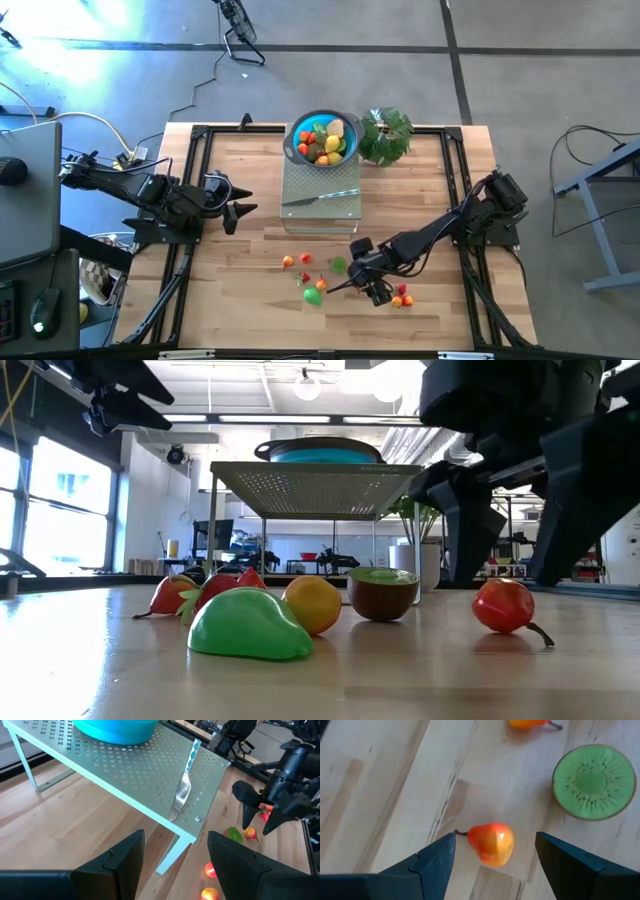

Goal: Pick & Place Fruit
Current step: Put the orange peach in the blue bowl on the shelf

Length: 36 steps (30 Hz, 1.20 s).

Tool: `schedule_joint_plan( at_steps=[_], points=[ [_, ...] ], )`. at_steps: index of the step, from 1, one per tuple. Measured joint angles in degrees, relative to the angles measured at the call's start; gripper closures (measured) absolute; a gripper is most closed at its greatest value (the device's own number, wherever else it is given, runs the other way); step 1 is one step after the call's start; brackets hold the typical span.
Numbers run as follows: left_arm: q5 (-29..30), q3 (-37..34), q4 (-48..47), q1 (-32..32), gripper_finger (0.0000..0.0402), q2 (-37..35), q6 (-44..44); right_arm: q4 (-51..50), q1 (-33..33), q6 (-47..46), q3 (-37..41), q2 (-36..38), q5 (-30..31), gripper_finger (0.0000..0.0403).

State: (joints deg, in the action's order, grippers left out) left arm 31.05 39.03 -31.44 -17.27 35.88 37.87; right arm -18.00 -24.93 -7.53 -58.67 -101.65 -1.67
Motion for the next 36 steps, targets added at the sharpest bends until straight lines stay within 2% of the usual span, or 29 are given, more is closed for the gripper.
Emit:
schedule_joint_plan(
  at_steps=[6, 18, 36],
  points=[
    [0.0, 0.0, -0.1, 0.0, 0.0187, 0.0, 0.0, -0.1, 0.0, 0.0, 0.0, -0.3, 0.4, 0.0138],
    [0.1, 0.0, -0.2, 0.0, 0.0187, 0.0, 0.0, 2.1, 0.0, -1.9, 0.0, -3.5, 0.1, 0.0174],
    [0.1, 0.0, -0.5, 0.0, 0.0187, 0.0, 0.0, 1.9, 0.0, -4.3, 0.0, -3.5, -1.9, 0.0276]
  ],
)
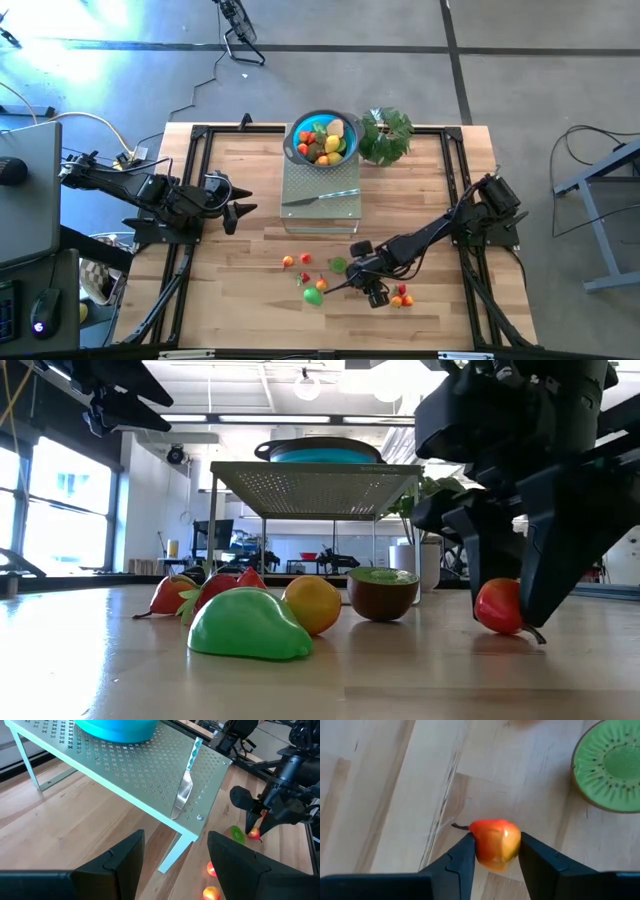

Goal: Pick & Place Fruit
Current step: Put the orange peach in the blue bowl on the shelf

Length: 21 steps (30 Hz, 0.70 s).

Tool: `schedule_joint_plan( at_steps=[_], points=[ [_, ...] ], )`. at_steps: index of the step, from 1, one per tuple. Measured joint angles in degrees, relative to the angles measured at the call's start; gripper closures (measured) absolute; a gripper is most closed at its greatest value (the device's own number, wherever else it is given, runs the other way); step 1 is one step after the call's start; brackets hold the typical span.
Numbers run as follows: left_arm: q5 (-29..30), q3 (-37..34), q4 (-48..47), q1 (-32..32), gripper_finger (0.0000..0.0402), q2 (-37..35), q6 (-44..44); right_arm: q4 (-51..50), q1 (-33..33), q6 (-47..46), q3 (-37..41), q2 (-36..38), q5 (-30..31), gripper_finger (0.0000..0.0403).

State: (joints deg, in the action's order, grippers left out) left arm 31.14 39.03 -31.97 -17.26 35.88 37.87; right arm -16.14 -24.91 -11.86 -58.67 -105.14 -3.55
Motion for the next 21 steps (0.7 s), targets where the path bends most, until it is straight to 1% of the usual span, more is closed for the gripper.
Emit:
schedule_joint_plan(
  at_steps=[6, 11, 16, 21],
  points=[
    [0.0, 0.0, 0.0, 0.0, 0.0187, 0.0, 0.0, 0.1, 0.0, -0.6, 0.0, 2.5, 0.2, 0.0275],
    [0.0, 0.0, 0.0, 0.0, 0.0187, 0.0, 0.0, 0.5, 0.6, -0.6, 0.0, 7.4, 1.1, 0.028],
    [0.0, 0.0, 0.0, 0.0, 0.0187, 0.0, 0.0, 1.4, 1.1, -2.3, 0.0, 13.8, 6.0, 0.0277],
    [0.1, 0.0, 0.1, 0.0, 0.0187, 0.0, 0.0, 1.4, 2.7, -6.9, 0.0, 20.0, 12.3, 0.0284]
  ],
)
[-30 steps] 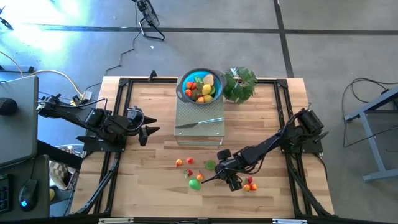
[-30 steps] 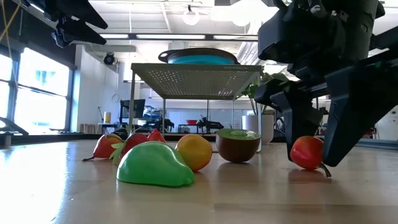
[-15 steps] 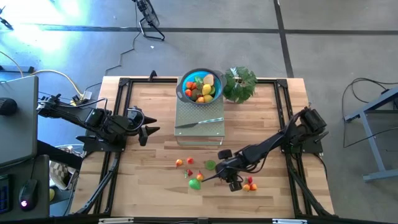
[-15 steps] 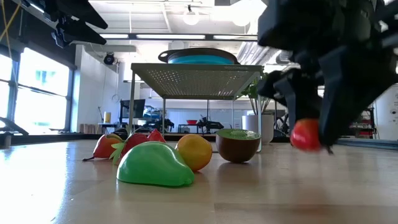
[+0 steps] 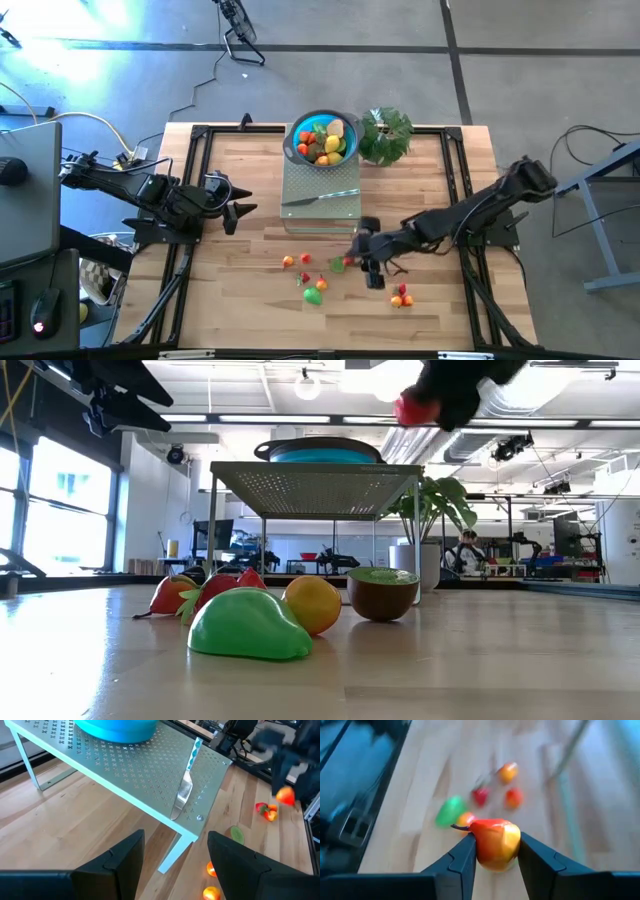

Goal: Pick & Place Fruit
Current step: Put the orange peach in the blue bowl on the shelf

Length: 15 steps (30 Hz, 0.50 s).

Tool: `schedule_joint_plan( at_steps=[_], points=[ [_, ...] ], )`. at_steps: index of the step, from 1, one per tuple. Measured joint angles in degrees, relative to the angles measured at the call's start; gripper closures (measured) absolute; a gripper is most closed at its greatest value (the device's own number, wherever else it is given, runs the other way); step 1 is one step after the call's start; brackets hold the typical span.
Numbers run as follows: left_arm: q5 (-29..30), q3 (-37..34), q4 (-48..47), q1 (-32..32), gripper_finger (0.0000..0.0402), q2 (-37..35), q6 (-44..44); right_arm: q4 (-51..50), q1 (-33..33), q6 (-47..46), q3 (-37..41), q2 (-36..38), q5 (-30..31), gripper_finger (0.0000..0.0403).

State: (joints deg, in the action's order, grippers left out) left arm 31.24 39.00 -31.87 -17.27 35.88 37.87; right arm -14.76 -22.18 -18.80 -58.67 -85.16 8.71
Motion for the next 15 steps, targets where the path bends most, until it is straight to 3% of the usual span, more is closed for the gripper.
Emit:
schedule_joint_plan(
  at_steps=[6, 15],
  points=[
    [0.8, 0.0, 0.3, 0.0, 0.0187, 0.0, 1.6, 0.7, 1.7, -0.5, 0.0, 6.1, 8.3, 0.0284],
    [0.9, 0.0, 0.3, 0.0, 0.0187, 0.0, 1.7, 3.4, 4.2, 2.1, 0.0, 11.8, 15.5, 0.0285]
  ],
)
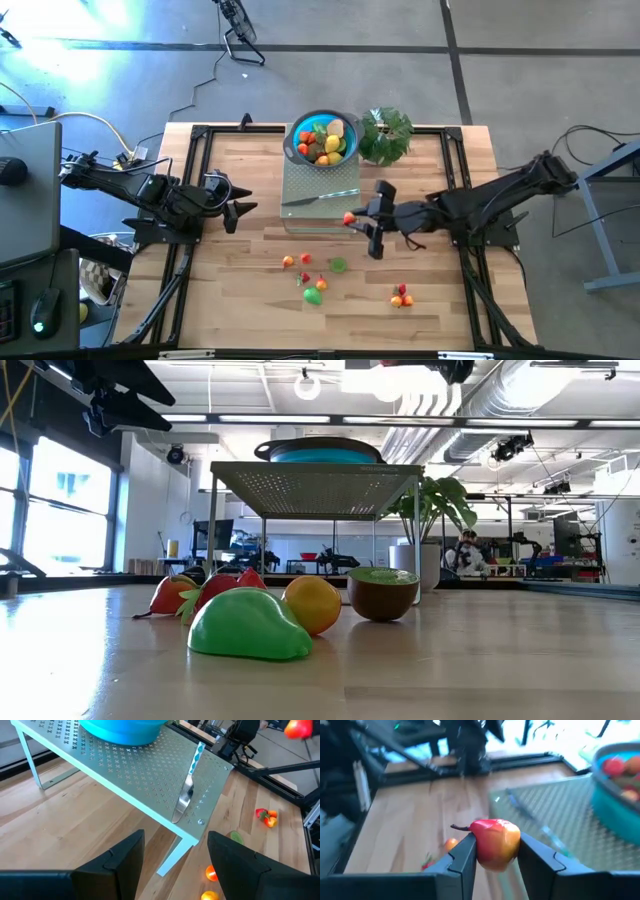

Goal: Pick & Place Fruit
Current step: Put the orange peach in the blue bowl on the shelf

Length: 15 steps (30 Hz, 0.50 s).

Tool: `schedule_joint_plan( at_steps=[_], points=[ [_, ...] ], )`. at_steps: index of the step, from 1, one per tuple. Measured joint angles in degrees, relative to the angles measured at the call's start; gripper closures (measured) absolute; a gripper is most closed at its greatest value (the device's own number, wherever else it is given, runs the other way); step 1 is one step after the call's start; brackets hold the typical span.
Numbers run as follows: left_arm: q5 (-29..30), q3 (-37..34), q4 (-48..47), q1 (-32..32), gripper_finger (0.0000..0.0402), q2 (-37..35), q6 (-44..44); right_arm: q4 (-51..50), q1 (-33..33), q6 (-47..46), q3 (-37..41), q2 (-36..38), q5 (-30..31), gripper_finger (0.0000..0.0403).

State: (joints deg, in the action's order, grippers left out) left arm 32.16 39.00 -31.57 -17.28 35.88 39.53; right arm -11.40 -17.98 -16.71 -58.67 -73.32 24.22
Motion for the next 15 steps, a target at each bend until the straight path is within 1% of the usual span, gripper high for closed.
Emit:
schedule_joint_plan(
  at_steps=[6, 10, 15],
  points=[
    [0.8, 0.0, 0.0, 0.0, 0.0187, 0.0, 0.0, 6.9, 1.8, 4.4, 0.0, 0.8, 4.4, 0.0287],
    [2.4, 0.0, 0.1, 0.0, 0.0187, 0.0, -0.1, 10.9, 4.2, 8.0, 0.0, 0.8, 4.6, 0.0285],
    [6.4, 0.0, -0.1, 0.0, 0.0187, 0.0, -0.2, 12.9, 10.0, 10.5, 0.0, 0.8, 4.4, 0.029]
  ],
)
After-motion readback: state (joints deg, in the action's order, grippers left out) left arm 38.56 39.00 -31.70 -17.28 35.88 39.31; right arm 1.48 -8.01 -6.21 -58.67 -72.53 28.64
